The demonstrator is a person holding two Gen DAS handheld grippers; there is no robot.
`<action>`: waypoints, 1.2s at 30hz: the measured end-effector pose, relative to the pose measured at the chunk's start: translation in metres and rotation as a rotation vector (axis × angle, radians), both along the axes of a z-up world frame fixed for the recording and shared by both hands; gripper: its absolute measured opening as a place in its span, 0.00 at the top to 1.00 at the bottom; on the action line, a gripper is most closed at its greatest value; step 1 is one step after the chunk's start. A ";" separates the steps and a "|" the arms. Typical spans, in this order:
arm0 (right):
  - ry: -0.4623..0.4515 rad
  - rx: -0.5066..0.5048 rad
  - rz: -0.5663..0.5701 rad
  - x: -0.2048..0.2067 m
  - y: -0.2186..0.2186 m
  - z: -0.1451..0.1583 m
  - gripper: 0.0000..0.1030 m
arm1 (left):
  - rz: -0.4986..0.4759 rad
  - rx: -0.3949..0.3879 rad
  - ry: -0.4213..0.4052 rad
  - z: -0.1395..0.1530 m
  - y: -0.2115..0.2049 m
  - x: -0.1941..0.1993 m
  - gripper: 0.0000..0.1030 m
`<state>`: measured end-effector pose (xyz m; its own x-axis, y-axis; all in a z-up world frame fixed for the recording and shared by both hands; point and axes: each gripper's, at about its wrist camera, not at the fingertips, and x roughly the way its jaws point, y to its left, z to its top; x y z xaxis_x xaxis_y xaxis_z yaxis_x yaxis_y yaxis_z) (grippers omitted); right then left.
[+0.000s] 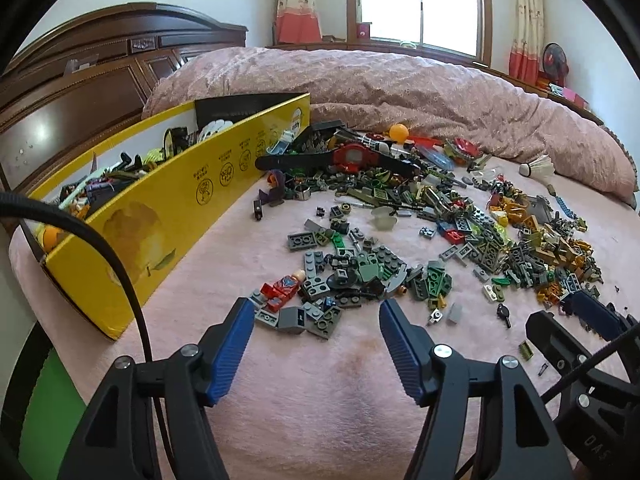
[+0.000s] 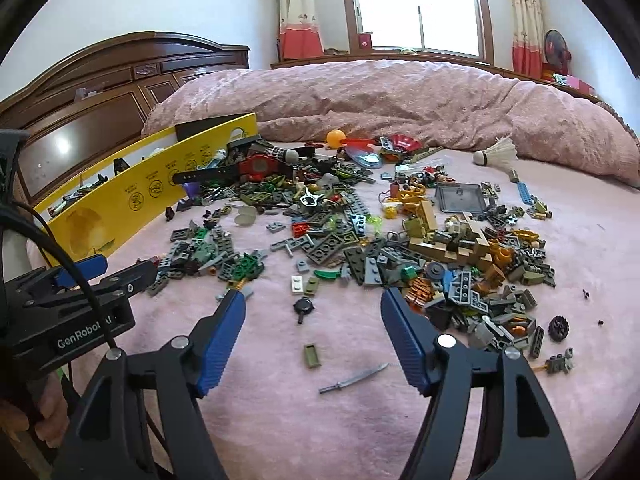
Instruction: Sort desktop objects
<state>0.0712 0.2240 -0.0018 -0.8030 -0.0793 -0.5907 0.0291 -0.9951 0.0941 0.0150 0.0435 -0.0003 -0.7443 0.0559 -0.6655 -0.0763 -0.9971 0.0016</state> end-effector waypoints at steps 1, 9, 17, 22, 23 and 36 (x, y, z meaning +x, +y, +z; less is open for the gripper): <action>0.000 -0.002 -0.002 0.000 0.001 -0.002 0.30 | 0.002 0.002 -0.005 -0.001 0.000 0.000 0.35; 0.005 -0.006 -0.008 0.002 0.008 -0.011 0.25 | -0.001 -0.002 -0.035 -0.010 0.006 -0.002 0.35; 0.038 0.018 -0.009 0.005 0.006 -0.012 0.20 | 0.007 0.011 -0.060 -0.016 0.005 -0.004 0.31; 0.030 0.016 -0.010 0.004 0.008 -0.014 0.19 | 0.010 0.016 -0.079 -0.021 0.005 -0.005 0.31; 0.029 0.015 -0.010 0.004 0.009 -0.015 0.19 | 0.011 0.015 -0.078 -0.022 0.006 -0.004 0.31; 0.021 -0.010 -0.017 0.002 0.014 -0.018 0.19 | 0.018 0.018 -0.113 -0.025 0.006 -0.005 0.31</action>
<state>0.0735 0.2378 -0.0199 -0.8164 -0.0711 -0.5730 0.0140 -0.9945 0.1034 0.0099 0.0491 -0.0256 -0.6653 0.0563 -0.7444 -0.0572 -0.9981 -0.0244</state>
